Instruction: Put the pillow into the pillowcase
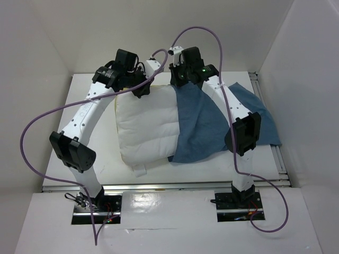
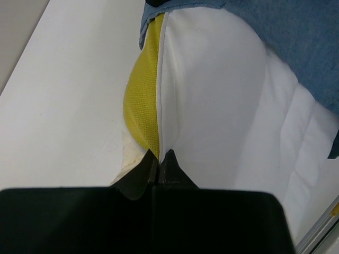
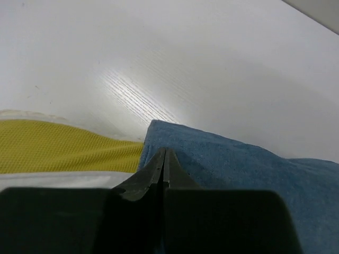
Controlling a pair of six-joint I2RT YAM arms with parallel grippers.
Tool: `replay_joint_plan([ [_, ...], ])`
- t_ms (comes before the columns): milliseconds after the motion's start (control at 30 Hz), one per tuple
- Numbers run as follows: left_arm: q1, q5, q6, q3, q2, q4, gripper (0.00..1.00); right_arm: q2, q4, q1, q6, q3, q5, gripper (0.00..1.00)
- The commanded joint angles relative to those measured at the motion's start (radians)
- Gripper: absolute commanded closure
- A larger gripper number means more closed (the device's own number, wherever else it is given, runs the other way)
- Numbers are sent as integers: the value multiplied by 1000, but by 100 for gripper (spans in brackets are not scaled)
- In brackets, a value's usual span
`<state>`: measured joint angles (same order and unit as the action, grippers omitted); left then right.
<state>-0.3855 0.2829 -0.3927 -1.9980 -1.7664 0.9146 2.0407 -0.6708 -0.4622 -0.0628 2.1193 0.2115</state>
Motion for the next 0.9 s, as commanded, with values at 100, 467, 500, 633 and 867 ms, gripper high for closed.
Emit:
replay_joint_plan([
  [100, -21, -11, 5, -12, 55, -112, 100, -109, 27, -19, -9, -16, 31, 100],
  [467, -39, -30, 25, 44, 76, -169, 100, -120, -84, -67, -55, 34, -116, 51],
  [500, -39, -30, 25, 44, 76, -169, 100, -120, -95, -67, -55, 19, -116, 53],
  [633, -39, -39, 25, 44, 85, -178, 100, -146, -75, -32, -65, -85, -202, 54],
  [867, -39, -39, 25, 53, 85, -178, 100, -155, -62, 14, -74, -113, -254, 54],
])
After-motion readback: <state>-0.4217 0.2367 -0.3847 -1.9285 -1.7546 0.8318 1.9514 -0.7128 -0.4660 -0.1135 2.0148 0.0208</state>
